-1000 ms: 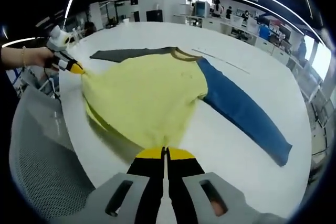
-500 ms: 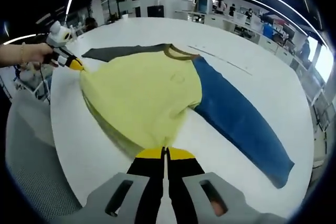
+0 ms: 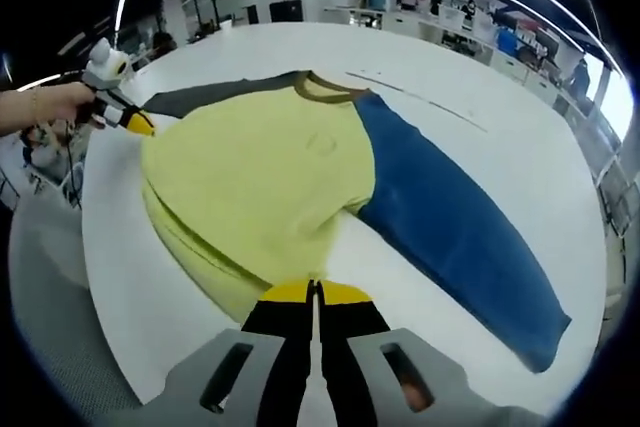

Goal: Fold the garment on the visible template until the final outline fits inside the template.

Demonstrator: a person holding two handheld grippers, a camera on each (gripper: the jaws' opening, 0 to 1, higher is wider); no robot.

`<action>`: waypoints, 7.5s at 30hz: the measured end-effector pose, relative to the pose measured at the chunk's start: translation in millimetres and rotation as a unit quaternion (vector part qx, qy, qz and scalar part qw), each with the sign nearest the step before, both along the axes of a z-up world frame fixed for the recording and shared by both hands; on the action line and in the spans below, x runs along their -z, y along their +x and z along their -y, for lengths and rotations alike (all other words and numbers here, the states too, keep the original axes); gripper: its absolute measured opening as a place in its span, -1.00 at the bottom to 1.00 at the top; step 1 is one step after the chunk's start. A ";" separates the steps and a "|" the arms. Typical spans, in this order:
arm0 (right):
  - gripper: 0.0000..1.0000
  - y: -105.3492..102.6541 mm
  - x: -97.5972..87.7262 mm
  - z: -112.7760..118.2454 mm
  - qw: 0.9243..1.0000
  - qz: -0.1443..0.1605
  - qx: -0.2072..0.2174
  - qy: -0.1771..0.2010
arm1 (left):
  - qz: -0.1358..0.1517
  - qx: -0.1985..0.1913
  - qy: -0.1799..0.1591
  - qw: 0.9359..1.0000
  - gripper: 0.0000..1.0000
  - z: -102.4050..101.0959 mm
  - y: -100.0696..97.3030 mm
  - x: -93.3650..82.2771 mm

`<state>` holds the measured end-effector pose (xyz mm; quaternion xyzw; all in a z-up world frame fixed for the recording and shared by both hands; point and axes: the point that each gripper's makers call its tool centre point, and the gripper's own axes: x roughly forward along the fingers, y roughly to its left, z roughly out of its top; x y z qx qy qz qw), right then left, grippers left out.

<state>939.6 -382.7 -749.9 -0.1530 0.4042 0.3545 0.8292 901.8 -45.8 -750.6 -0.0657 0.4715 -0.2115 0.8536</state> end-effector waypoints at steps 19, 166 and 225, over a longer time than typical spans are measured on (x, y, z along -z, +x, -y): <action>-0.96 19.0 11.4 -2.2 1.000 -0.009 0.003 -0.013 | -0.014 0.001 0.009 1.000 -1.00 -2.2 19.5 7.4; 0.99 -160.8 -102.6 42.8 0.985 0.022 0.131 0.111 | 0.117 0.076 0.043 0.989 0.52 -9.1 -140.9 -86.2; -0.04 1.4 -9.0 -6.4 0.997 0.013 0.029 0.064 | 0.203 0.065 0.197 0.957 -0.64 9.4 -15.4 5.1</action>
